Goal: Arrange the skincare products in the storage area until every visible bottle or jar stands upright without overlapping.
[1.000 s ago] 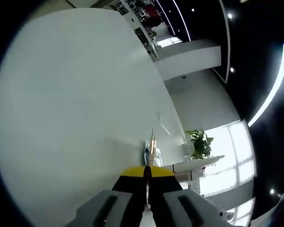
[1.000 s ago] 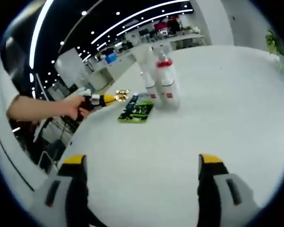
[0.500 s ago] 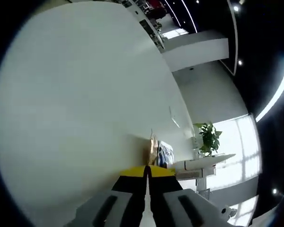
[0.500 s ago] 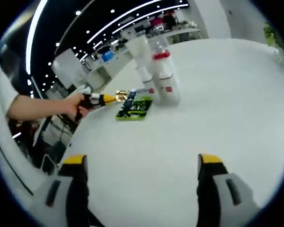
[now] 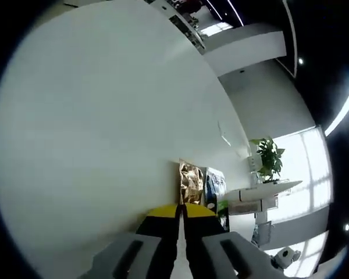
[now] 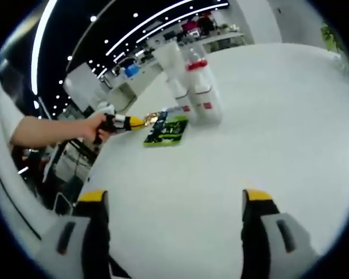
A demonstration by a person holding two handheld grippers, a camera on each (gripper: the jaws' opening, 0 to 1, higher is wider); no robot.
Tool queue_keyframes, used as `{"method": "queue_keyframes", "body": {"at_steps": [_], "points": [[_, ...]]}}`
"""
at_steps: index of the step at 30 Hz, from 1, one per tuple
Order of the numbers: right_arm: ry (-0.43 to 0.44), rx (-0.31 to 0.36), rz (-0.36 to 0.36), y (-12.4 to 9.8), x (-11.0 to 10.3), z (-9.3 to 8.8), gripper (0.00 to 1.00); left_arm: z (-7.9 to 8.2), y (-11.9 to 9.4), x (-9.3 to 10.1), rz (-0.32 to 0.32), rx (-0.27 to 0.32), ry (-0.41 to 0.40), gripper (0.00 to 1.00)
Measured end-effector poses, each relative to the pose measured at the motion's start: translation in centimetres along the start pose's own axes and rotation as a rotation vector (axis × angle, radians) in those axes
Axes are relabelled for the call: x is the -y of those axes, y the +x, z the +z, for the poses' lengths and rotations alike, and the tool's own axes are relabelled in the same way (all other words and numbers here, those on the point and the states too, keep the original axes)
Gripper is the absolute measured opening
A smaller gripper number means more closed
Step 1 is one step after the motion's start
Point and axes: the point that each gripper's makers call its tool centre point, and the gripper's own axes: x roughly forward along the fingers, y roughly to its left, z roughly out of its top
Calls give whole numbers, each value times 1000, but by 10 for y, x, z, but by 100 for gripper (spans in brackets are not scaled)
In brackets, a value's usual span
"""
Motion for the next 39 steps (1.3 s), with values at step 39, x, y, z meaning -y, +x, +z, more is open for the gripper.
{"method": "queue_keyframes", "body": {"at_steps": [39], "points": [[-70,8,79,5,-28,-1,91,-28,-101,-20,159,131,179,29]]}}
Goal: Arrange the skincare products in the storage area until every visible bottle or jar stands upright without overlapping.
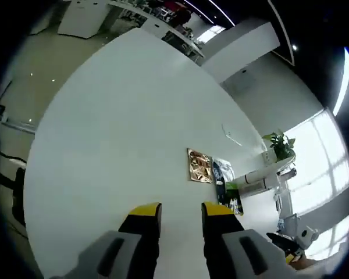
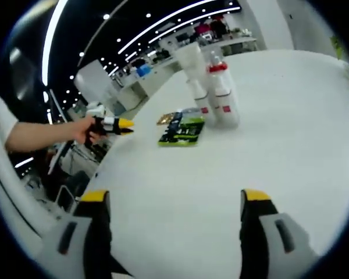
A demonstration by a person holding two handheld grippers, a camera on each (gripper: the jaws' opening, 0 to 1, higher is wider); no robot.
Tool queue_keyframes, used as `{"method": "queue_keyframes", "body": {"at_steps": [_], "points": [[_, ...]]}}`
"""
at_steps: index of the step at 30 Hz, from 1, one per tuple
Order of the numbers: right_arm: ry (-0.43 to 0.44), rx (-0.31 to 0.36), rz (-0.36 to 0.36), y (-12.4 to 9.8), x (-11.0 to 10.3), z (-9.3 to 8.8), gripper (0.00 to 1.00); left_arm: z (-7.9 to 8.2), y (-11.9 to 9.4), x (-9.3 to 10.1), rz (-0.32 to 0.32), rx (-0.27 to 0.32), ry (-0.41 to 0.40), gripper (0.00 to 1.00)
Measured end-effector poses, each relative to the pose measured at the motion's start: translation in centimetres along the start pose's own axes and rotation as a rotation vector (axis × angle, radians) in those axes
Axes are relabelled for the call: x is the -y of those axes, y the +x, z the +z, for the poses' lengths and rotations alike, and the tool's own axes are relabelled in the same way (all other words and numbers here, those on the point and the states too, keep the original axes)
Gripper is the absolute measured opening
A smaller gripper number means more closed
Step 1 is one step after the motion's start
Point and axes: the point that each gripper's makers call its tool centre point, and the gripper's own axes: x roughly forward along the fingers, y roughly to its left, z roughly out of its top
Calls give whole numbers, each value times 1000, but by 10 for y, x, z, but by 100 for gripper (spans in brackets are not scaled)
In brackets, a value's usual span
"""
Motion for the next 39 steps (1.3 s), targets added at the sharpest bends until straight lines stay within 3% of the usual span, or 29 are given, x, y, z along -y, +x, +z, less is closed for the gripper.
{"method": "queue_keyframes", "body": {"at_steps": [4,11,14,16,21,35,39], "points": [[-25,-6,33,4,-10,-3,91,-18,-26,-14,59,8,59,38],[-64,-24,70,7,-22,-13,91,-64,-68,-35,191,-39,321,60],[-68,-26,85,7,-24,-17,91,-84,-83,-47,249,-93,403,68],[-74,-33,95,7,-26,-20,91,-101,-97,-65,325,-164,492,69],[-82,-43,110,8,-29,-25,90,-125,-116,-90,404,-288,609,72],[-90,-50,103,0,-29,-32,88,-148,-116,-111,436,-422,721,58],[-96,-52,80,-5,-24,-36,87,-144,-117,-109,436,-417,727,57]]}}
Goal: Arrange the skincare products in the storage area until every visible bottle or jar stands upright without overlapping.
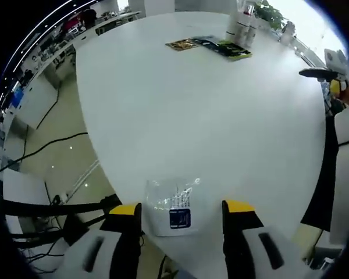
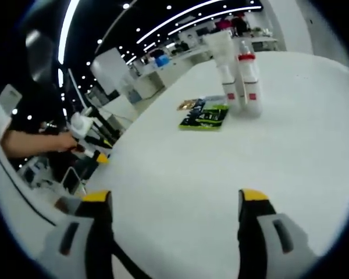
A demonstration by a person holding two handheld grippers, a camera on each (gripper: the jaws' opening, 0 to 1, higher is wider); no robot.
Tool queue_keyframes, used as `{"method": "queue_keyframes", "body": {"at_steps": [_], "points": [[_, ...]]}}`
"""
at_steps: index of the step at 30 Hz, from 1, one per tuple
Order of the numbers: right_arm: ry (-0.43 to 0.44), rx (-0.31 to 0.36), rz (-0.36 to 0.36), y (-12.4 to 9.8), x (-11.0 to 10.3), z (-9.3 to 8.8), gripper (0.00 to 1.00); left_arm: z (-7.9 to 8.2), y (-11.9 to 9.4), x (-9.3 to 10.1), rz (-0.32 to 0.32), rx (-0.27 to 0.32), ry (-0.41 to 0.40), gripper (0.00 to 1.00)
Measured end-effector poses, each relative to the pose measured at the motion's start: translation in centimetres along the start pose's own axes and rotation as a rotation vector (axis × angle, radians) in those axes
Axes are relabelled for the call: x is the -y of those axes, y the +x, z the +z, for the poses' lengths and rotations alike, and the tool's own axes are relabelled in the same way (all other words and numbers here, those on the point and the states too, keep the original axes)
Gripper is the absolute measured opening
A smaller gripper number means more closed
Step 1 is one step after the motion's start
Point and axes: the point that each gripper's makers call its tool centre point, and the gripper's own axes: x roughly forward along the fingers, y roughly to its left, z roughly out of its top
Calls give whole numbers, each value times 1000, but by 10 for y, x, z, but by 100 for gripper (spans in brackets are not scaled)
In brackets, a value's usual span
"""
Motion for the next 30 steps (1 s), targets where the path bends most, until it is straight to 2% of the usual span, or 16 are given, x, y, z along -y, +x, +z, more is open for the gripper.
{"method": "queue_keyframes", "body": {"at_steps": [2,5,11,16,23,26,30], "points": [[7,-8,-2,0,1,-3,86,0,-1,-1,7,-2,-18,56],[7,-17,-4,0,-1,-5,86,4,-2,0,10,22,-44,41],[8,-29,-8,-3,-7,-8,85,7,-1,5,24,25,-85,41],[20,-46,-12,-6,-8,-14,85,11,1,11,16,28,-76,41],[29,-50,3,-9,-3,-14,84,18,1,39,-43,1,-76,41],[39,-44,16,-8,-2,-11,84,23,-1,48,-50,2,-72,40],[47,-23,49,-8,-1,-2,83,40,-8,74,-65,7,-38,40]]}}
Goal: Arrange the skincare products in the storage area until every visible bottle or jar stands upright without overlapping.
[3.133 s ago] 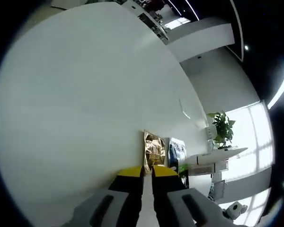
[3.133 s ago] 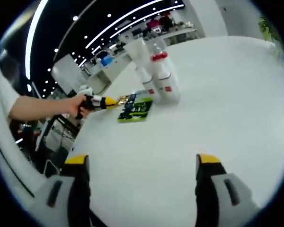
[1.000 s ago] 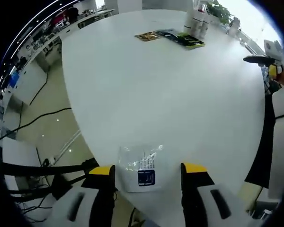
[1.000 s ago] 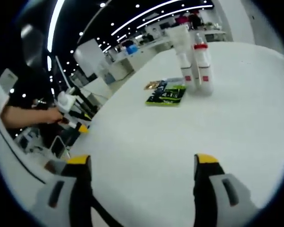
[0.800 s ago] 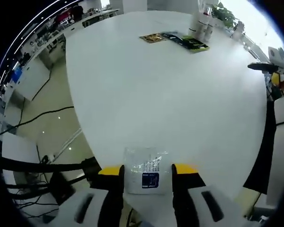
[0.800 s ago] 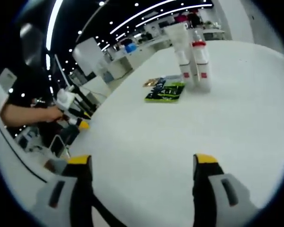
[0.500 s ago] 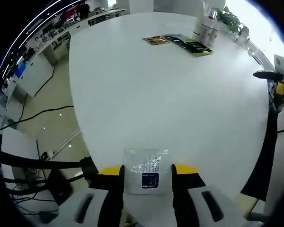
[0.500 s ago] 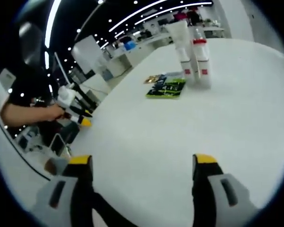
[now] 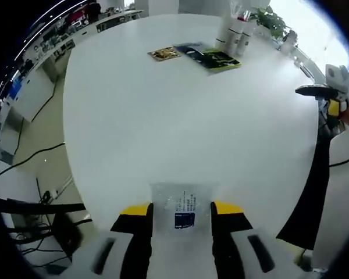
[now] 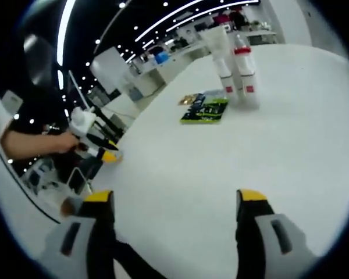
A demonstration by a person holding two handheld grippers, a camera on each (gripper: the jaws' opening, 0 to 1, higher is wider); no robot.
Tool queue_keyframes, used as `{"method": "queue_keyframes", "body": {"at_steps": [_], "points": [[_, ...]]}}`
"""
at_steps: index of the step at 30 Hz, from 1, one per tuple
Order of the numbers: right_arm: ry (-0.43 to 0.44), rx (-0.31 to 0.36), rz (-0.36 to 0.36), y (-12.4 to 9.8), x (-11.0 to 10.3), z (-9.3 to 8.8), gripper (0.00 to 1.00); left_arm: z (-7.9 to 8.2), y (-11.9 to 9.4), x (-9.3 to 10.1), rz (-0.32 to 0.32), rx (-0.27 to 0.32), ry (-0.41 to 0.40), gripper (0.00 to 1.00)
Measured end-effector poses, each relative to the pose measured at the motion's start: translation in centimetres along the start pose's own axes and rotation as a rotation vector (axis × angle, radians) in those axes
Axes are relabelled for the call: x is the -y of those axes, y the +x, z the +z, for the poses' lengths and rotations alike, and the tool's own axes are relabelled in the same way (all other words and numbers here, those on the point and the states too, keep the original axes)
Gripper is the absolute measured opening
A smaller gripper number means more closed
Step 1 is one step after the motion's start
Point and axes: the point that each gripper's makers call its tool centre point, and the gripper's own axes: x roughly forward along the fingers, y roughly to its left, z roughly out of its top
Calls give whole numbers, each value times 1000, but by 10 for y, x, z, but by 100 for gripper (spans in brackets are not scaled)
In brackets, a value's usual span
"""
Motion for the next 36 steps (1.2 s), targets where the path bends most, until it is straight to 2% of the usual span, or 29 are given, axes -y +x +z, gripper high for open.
{"method": "queue_keyframes", "body": {"at_steps": [8,13,15,20,21,22,26,28,31,33,36], "points": [[16,8,61,-1,10,11,78,31,-8,43,-16,20,81,40],[56,33,111,-6,15,12,76,58,-9,83,-33,37,152,40],[75,73,133,-10,17,17,74,68,-8,99,-40,52,184,40],[96,83,171,-12,28,18,65,87,-7,135,-41,75,240,40],[122,83,201,-14,28,18,62,90,-7,139,-43,81,243,40],[132,87,217,-15,27,19,60,99,-7,156,-51,96,256,40],[208,92,325,-19,16,22,50,116,-4,187,-66,116,310,40],[216,96,344,-22,14,25,46,125,-2,206,-77,122,356,40],[254,79,387,-24,11,25,40,134,2,230,-92,124,414,40],[318,45,446,-29,6,22,33,143,3,248,-94,131,477,40],[372,32,490,-34,3,22,30,150,5,268,-106,137,504,40]]}}
